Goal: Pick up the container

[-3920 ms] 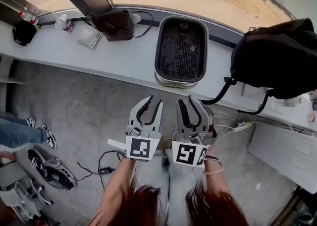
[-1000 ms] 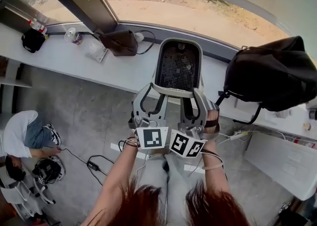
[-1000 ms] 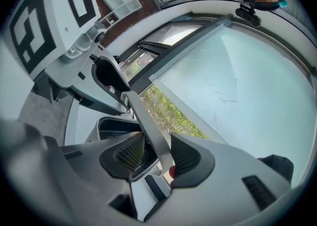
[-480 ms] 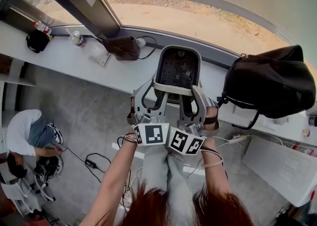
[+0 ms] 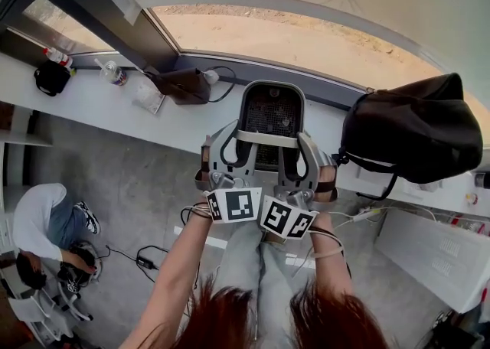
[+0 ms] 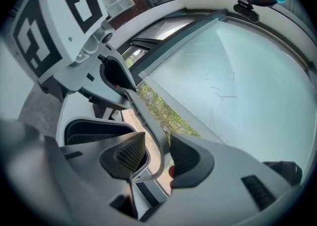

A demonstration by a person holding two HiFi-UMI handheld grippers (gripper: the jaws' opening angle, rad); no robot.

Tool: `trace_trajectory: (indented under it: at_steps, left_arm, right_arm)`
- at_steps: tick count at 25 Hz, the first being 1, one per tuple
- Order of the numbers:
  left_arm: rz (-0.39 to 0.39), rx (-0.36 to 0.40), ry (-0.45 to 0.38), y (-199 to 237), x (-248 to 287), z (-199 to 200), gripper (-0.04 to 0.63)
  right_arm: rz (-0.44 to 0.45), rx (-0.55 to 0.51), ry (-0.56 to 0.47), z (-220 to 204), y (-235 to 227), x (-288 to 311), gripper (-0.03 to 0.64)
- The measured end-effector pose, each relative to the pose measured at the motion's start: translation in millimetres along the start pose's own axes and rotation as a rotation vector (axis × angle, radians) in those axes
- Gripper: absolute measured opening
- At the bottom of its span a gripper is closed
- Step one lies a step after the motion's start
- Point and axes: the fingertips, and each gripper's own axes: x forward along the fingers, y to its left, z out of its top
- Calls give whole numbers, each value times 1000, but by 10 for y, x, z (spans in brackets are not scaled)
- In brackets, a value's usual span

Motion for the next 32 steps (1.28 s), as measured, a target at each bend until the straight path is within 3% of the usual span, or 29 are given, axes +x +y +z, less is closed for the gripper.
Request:
trace_trajectory:
  at_steps: [11,23,32]
  left_arm:
    - [-14,-4,7,89,113,23,137]
    - [-65,-39,50,187,288,91,132]
    - [-80,-34,70,150,99,226,130]
  right_arm:
    - [-85,66,41,-66,-204,206,109]
    - [-32,129,78,-20,-322,368,104]
    - [-6,165,91,34,-360,126,104]
